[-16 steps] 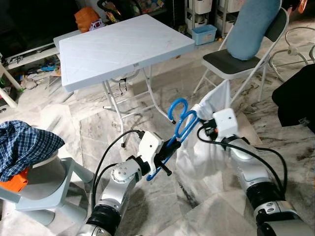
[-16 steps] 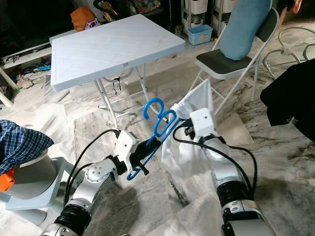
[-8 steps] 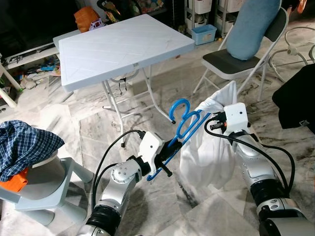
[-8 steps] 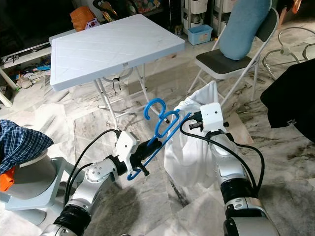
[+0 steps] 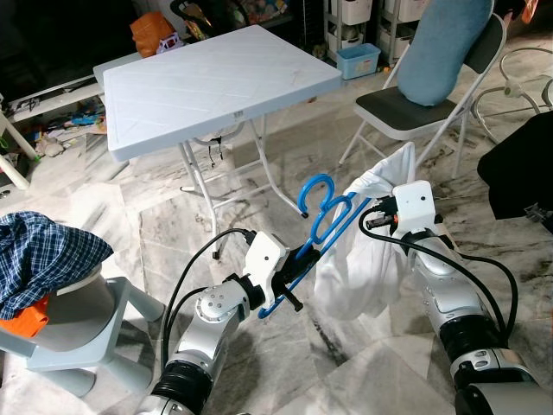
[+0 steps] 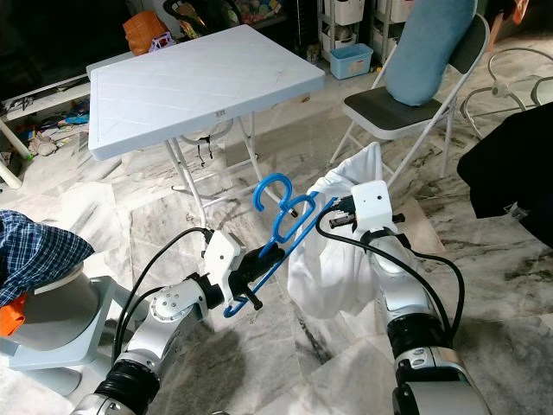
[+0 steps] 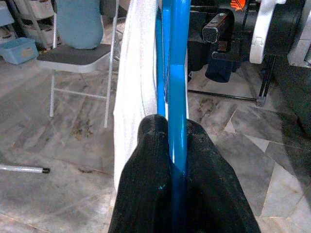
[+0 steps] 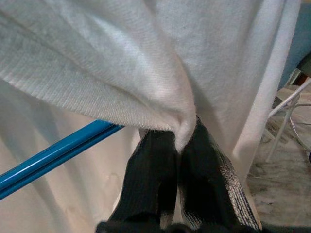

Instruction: Hang hanger

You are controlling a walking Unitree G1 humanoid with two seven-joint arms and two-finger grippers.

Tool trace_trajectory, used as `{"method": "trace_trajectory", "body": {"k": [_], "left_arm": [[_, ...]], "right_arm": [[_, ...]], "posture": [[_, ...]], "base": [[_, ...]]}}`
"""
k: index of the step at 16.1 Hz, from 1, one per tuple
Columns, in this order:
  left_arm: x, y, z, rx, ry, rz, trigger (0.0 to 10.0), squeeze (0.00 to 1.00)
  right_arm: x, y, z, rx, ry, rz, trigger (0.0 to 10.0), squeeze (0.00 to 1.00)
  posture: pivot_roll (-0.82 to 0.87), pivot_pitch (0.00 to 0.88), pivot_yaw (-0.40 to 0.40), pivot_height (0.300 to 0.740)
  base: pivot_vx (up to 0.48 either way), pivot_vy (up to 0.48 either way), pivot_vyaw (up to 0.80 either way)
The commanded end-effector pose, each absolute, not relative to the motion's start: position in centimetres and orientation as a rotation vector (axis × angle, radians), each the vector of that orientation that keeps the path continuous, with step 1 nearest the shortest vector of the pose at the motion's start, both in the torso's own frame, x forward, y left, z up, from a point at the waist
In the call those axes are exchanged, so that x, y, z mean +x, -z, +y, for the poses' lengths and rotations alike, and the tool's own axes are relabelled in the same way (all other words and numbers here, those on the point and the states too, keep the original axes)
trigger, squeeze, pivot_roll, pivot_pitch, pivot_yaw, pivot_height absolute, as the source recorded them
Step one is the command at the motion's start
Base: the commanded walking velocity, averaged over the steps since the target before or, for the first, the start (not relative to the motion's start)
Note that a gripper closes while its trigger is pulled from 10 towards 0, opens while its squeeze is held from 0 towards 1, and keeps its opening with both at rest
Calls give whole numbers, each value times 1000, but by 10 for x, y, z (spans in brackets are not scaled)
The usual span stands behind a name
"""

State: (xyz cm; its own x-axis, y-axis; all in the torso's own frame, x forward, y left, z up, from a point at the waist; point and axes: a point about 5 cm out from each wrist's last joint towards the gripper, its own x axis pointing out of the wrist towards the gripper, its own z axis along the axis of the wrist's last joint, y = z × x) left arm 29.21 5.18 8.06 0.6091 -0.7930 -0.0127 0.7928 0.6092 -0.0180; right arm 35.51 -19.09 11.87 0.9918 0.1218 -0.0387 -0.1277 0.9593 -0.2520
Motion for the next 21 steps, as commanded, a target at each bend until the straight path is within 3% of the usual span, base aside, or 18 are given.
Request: {"method": "trace_trajectory", "body": {"k": [1, 2, 4, 10, 12, 14, 17, 19, 21], "left_arm": [[294, -88, 54, -5, 912, -20, 0, 0], [294, -88, 54, -5, 912, -20, 0, 0], [291, -57, 74, 155, 846, 141, 0, 0], [294, -53, 77, 187, 796, 170, 0, 0], [288, -57, 75, 228, 923, 163, 0, 0], [269, -67, 81, 235, 1156, 160, 0, 0], [257, -72, 99, 318, 1255, 186, 0, 0], [254, -72, 124, 460, 1203, 220, 0, 0], [257, -70, 137, 456, 1078, 210, 0, 0]], "right_arm": [[359, -126, -187, -249, -131, -7, 0, 0], [359, -126, -187, -249, -131, -7, 0, 0], [368, -176, -212, -284, 26, -177, 0, 0], [359, -140, -198, -286, -53, -58, 0, 0], [367, -149, -203, -305, -7, -64, 0, 0], [379, -158, -206, -306, 70, -49, 0, 0], [387, -166, -204, -330, 126, -40, 0, 0], [388, -161, -217, -417, 224, 18, 0, 0], [384, -155, -230, -454, 266, 58, 0, 0]], "posture": [[-179, 0, 127, 740], [-179, 0, 127, 740], [-191, 0, 120, 740], [-176, 0, 136, 740], [-180, 0, 146, 740], [-179, 0, 152, 740], [-148, 0, 147, 740], [-127, 0, 134, 740], [-121, 0, 127, 740]], "base": [[0, 0, 0], [0, 0, 0], [0, 0, 0], [0, 0, 0], [0, 0, 0], [0, 0, 0], [0, 0, 0], [0, 0, 0], [0, 0, 0]]}}
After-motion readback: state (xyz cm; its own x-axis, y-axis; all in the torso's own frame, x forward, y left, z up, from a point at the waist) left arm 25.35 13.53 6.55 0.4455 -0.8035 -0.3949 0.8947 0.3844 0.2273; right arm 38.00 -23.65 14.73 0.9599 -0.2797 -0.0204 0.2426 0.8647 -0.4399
